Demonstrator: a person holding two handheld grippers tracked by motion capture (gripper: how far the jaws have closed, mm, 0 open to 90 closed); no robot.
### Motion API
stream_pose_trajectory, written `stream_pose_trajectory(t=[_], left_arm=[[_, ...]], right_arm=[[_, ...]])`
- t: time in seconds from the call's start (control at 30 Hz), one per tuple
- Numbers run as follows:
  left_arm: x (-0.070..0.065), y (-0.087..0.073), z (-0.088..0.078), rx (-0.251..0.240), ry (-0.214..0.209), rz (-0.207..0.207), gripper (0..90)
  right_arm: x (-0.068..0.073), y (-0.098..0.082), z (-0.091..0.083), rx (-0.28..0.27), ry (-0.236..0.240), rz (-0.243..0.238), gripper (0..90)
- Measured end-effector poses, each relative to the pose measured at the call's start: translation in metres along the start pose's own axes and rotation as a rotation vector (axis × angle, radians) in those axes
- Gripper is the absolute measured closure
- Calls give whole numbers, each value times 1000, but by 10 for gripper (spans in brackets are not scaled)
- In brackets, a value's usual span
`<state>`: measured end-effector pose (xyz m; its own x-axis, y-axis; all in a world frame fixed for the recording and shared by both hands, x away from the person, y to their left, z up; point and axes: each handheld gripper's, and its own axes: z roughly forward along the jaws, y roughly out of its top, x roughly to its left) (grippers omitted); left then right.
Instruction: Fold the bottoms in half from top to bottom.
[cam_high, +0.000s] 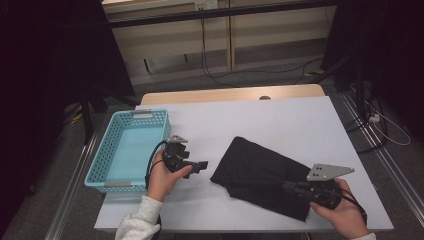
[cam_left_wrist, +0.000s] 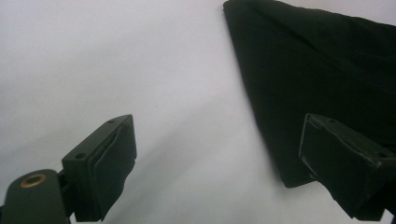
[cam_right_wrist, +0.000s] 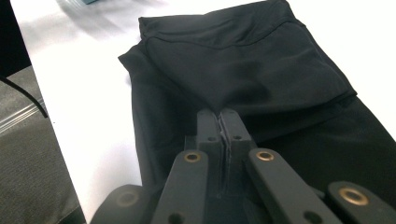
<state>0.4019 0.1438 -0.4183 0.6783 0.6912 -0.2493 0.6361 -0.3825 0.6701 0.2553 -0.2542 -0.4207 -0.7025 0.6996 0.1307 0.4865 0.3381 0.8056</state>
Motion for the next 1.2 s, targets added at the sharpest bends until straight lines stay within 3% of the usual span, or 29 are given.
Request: stream_pose_trajectory(t=[1.2], left_arm=[[-1,0,0,1,0,3,109]], right_arm=[[1,-9,-11,5,-3,-2,891]])
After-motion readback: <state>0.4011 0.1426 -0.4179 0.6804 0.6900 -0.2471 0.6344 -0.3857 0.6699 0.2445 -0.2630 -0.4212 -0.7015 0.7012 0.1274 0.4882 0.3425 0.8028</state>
